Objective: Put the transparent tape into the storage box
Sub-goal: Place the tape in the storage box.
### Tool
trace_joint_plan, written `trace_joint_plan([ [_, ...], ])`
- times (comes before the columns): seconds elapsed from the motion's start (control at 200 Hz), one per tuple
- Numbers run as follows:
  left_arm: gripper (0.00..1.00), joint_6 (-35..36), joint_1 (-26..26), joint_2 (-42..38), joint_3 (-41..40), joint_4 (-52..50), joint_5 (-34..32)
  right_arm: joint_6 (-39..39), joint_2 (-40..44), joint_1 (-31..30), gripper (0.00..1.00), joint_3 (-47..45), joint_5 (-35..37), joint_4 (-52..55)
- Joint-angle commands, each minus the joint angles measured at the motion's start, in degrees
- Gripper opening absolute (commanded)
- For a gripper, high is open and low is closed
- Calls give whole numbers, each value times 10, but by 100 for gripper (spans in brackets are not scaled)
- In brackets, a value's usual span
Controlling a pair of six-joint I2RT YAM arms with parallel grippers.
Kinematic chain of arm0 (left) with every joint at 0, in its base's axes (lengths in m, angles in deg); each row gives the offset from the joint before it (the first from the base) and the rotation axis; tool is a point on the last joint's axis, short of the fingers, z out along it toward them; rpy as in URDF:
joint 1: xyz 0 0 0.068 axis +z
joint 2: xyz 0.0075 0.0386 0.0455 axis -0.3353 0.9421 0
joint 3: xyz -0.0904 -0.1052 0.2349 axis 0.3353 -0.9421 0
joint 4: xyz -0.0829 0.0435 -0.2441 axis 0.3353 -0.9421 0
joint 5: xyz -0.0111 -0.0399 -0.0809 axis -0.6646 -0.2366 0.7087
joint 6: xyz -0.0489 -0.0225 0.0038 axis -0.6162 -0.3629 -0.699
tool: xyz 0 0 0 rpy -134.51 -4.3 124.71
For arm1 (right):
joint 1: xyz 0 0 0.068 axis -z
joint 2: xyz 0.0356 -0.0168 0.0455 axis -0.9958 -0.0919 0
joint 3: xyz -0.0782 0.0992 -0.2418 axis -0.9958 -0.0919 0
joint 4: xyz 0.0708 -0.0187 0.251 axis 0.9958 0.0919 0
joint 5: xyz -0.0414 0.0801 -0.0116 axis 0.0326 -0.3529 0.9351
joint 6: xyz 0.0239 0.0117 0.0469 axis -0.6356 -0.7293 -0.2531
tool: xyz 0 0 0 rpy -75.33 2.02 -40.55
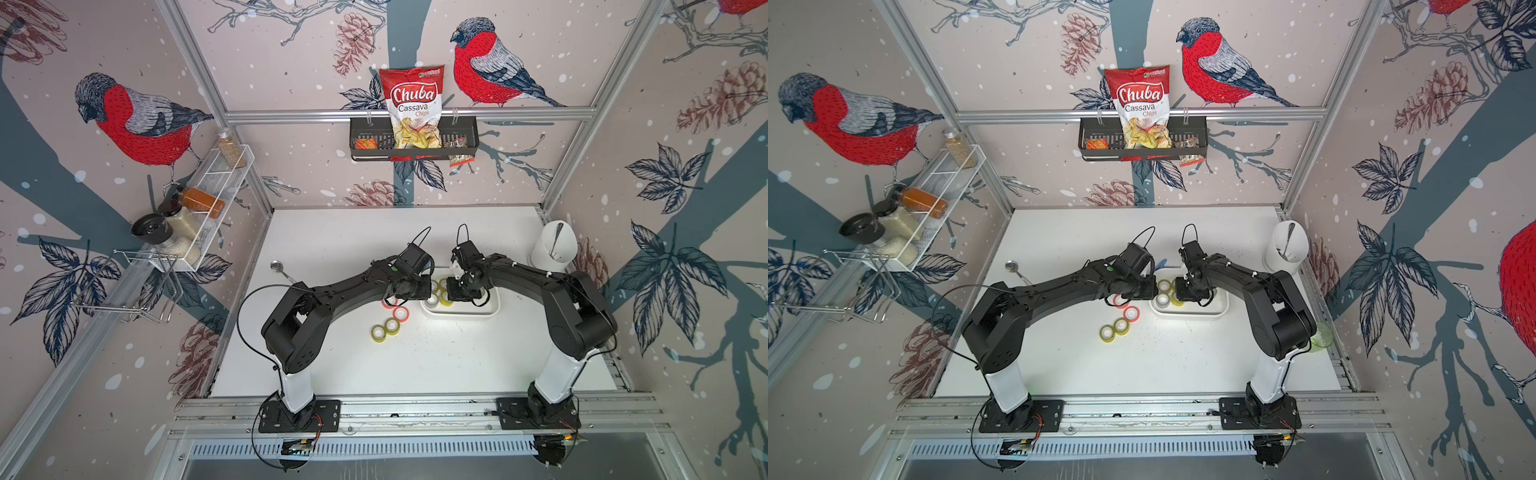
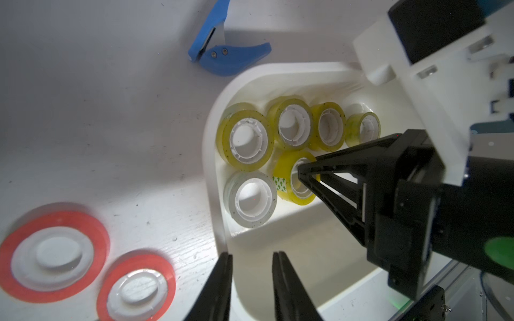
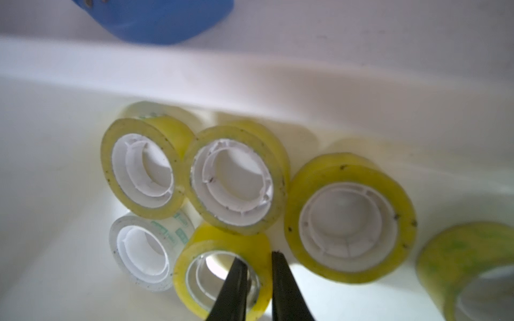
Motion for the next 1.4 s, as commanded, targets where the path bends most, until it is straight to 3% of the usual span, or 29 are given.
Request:
trace_joint_plan([
  [0.0,31,0,-2,0,3,2,3,-8,-8,0,21,10,9,-7],
  [0.275,30,-1,-2,-4,0,3,0,-14,-4,0,31,12,11,-6],
  [0.62,30,2,-2,-15,-2,-2,-9,-21,56,-6,34,7,10,13],
  [0.916,31,7,-1,-42,-13,-16,-30,-6,93,-18,46,41,8,29],
  [1.146,30,-2,8,-68,-46,-9,-35,7,71,-44,47,98,-19,53],
  [1.396,32,-3,54,-138,-108,-7,-32,17,11,-95,50,186,-11,75],
])
